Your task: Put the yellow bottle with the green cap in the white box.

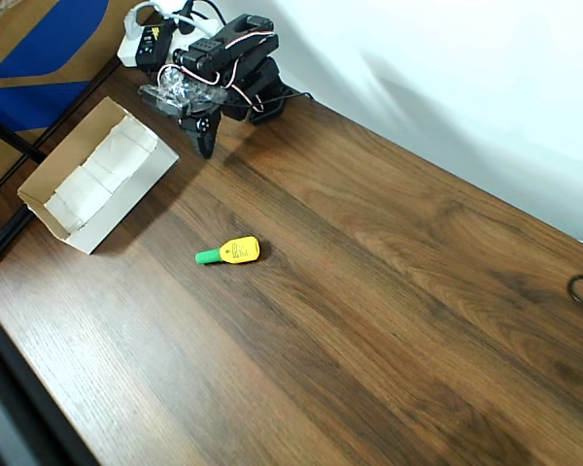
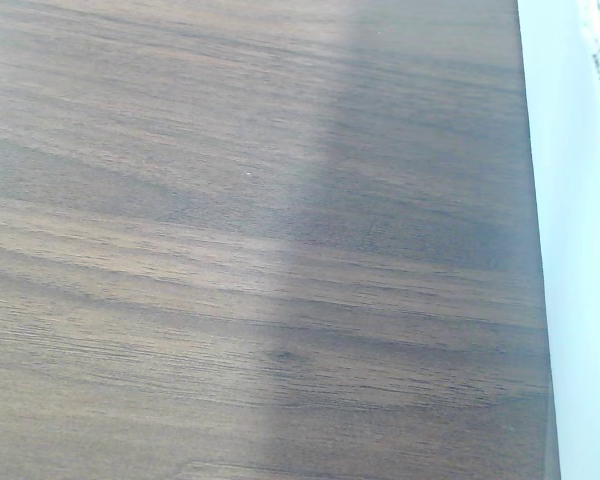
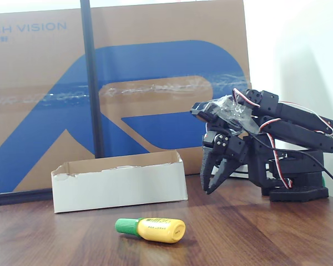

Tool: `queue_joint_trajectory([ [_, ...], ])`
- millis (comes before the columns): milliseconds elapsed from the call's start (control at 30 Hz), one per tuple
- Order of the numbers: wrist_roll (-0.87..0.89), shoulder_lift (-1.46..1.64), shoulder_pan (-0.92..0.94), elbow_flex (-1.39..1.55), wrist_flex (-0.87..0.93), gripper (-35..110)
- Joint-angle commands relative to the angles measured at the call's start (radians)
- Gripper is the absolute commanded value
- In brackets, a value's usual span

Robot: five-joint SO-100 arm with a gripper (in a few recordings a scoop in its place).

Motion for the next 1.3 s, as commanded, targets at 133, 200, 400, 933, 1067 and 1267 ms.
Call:
queue_joint_trajectory([
  [133, 0.077, 0.038, 0.057, 0.0, 0.012, 0],
  [200, 0.071, 0.038, 0.054, 0.0, 0.012, 0],
  [400, 0.08, 0.037, 0.066, 0.0, 0.012, 0],
  [933, 0.037, -0.295, 0.069, -0.36, -0.046, 0],
  [1067, 0.035, -0.357, 0.066, -0.456, -0.046, 0],
  [1267, 0.048, -0.436, 0.018, -0.563, -0.025, 0],
])
